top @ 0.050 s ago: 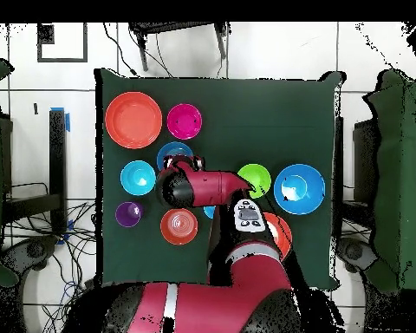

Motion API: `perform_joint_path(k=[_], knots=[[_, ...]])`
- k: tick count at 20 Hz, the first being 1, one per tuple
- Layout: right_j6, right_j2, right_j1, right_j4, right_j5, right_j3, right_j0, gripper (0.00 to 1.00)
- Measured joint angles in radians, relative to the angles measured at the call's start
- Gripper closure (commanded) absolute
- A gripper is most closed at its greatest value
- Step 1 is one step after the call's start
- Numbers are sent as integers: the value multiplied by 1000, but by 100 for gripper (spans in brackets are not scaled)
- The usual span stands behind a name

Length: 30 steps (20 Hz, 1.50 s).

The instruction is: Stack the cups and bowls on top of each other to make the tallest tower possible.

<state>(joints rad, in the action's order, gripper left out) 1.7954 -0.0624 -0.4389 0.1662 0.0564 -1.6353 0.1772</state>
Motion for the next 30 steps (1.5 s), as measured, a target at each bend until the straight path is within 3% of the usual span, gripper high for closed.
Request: perform_joint_path(k=[30], knots=[[0, -1, 39, 8, -37, 13, 0, 0]])
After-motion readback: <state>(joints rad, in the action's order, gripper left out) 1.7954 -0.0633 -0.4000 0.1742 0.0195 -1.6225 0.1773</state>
